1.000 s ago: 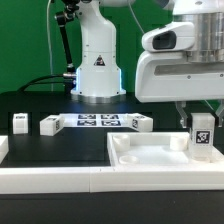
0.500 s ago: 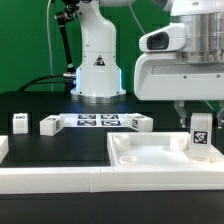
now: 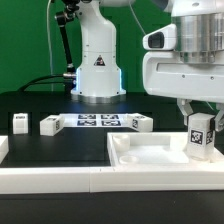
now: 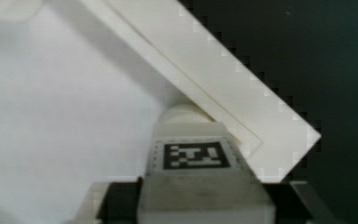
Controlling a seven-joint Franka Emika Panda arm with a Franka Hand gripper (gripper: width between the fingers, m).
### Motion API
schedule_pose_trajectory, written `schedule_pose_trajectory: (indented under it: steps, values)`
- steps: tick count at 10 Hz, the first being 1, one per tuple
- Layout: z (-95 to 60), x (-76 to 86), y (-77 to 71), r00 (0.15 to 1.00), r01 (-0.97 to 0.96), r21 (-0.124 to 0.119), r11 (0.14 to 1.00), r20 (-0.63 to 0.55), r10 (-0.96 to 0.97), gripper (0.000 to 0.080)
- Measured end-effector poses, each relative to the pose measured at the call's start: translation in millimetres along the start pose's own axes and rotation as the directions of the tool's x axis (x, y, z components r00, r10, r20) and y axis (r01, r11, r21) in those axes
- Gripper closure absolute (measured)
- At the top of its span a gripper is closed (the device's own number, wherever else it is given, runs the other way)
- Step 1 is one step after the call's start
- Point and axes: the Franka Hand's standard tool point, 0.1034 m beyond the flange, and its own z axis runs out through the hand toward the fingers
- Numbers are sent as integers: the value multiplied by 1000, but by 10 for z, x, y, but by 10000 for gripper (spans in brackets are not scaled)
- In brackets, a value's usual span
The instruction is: Assemble square table
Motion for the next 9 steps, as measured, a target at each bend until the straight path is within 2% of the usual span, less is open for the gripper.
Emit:
schedule_pose_trajectory:
  steps: [1, 3, 6, 8, 9]
  values:
    - [3, 0, -10, 991, -136, 13, 991, 0, 136, 508]
    - [5, -7, -19, 957, -291, 16, 957, 3, 291, 508]
    - [8, -15, -24, 937, -348, 17, 937, 9, 348, 508]
    - [9, -15, -24, 955, -298, 18, 954, 8, 298, 508]
    - [9, -18, -22, 957, -290, 16, 957, 9, 290, 327]
